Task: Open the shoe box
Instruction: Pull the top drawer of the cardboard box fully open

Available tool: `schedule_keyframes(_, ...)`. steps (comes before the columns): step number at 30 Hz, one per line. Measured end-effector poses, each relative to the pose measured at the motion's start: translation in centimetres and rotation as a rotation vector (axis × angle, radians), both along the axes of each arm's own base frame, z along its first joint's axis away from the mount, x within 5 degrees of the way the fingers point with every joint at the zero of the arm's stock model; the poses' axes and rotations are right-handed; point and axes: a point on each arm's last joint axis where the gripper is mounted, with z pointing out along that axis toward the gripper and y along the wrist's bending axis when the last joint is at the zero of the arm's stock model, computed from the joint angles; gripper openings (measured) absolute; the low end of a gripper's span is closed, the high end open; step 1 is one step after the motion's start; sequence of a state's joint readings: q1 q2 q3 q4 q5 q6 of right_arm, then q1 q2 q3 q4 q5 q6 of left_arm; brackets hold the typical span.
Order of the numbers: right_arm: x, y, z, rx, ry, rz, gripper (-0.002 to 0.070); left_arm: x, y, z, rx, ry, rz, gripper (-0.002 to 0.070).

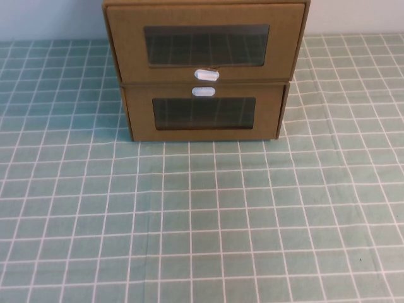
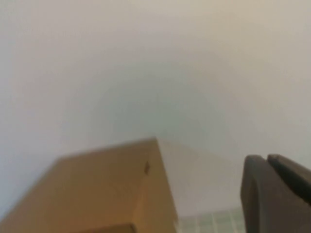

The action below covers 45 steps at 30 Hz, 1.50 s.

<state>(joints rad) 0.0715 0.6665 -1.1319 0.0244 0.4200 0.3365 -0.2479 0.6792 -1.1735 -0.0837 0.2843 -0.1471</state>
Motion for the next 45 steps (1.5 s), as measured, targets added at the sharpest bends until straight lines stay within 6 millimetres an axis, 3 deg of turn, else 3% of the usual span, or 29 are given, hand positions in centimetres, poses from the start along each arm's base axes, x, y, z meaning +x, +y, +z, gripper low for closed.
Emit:
schedule_keyframes(5, 5.5, 0.1, -2.4, -0.206, 0.212, -0.033, -0.0013, 5.7, -1.4, -2.0, 0.057, 0.188, 0.001, -0.0005)
schedule_keyframes(10, 9.0, 1.1, -4.3, -0.166, 0.325, 0.034, -0.0014, 10.2, -2.7, -4.4, 0.081, 0.328, -0.008, -0.0005)
schedule_keyframes(12, 10.3, 1.9, -5.2, -0.225, 0.364, 0.085, -0.0014, 11.8, -3.1, -5.3, 0.111, 0.365, -0.009, -0.0005)
schedule_keyframes(17, 13.5, 6.0, -8.2, -0.595, 0.411, 0.3, -0.0014, 15.7, -4.3, -6.6, 0.186, 0.399, -0.027, -0.0005)
schedule_keyframes(22, 15.2, 11.0, -11.6, -0.875, 0.43, 0.528, -0.0014, 19.6, -6.1, -5.6, 0.266, 0.401, -0.116, -0.0005)
schedule_keyframes(26, 15.3, 14.8, -14.5, -1.128, 0.418, 0.724, -0.0013, 23.1, -8.4, -5.4, 0.388, 0.407, -0.274, -0.0005)
schedule_keyframes(32, 14.6, 17.5, -18.1, -1.45, 0.442, 0.969, -0.0013, 28.7, -11.2, -6.6, 0.502, 0.443, -0.447, -0.0005)
schedule_keyframes(35, 15.3, 17.5, -19.0, -1.515, 0.499, 0.936, -0.0014, 31.8, -12.3, -9.1, 0.523, 0.506, -0.509, -0.0005)
schedule_keyframes(39, 17.1, 16.6, -18.7, -1.599, 0.57, 0.732, -0.0014, 34.5, -13.6, -12.3, 0.5, 0.581, -0.593, -0.0005)
schedule_keyframes(42, 17.9, 16.5, -17.8, -1.612, 0.546, 0.583, -0.0014, 35.4, -14.2, -13.2, 0.44, 0.595, -0.638, -0.0005)
schedule_keyframes(45, 18.0, 17.8, -17.1, -1.596, 0.452, 0.505, -0.0014, 35.7, -14.5, -13.6, 0.414, 0.603, -0.661, -0.0005)
